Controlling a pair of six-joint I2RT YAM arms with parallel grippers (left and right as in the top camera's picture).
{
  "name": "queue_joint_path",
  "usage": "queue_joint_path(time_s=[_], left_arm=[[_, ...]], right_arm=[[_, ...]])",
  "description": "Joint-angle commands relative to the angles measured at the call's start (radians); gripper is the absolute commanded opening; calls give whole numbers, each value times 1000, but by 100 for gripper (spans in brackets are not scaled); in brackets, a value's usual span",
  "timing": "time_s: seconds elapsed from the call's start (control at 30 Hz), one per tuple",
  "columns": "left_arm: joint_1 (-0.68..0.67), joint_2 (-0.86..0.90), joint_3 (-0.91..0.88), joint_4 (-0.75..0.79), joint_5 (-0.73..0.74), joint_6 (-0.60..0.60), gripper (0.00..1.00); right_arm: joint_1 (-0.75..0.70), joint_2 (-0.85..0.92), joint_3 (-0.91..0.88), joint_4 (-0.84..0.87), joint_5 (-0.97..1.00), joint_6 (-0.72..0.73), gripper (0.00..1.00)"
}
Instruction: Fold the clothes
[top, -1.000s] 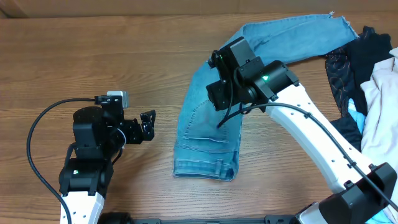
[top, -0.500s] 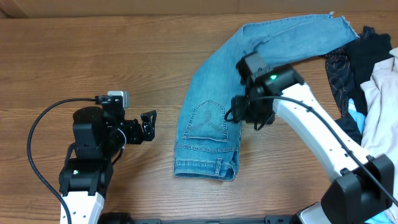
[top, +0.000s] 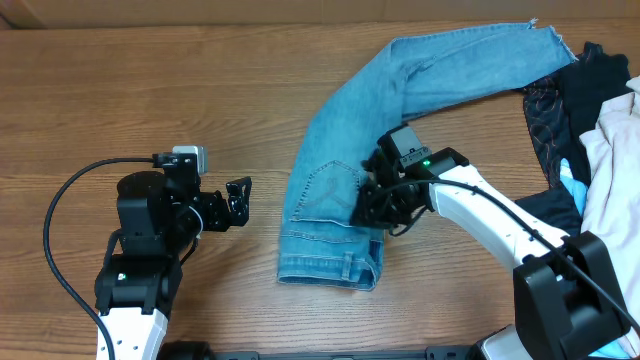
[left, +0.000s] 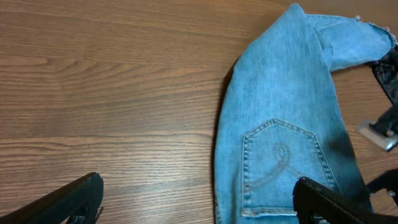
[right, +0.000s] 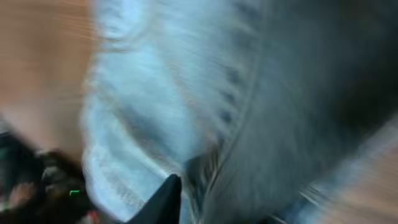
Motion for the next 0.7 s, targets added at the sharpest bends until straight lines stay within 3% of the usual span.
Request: queue_joint_path(time_s=[0.0, 0.17, 0.4, 0.57, 0.67], left_arm=[[-9, 0, 26, 4, -6, -14, 100], [-9, 0, 26, 3, -6, -14, 100], [-9, 0, 26, 3, -6, -14, 100], [-9, 0, 26, -1, -3, -14, 100], [-9, 0, 26, -8, -2, -14, 100]], right_arm=[[7, -17, 82, 87, -178, -81, 21], [51, -17, 215, 334, -171, -82, 21], [152, 75, 223, 660, -29, -70, 42], [180, 151, 223, 602, 46, -41, 41], [130, 103, 239, 488, 102, -41, 48]])
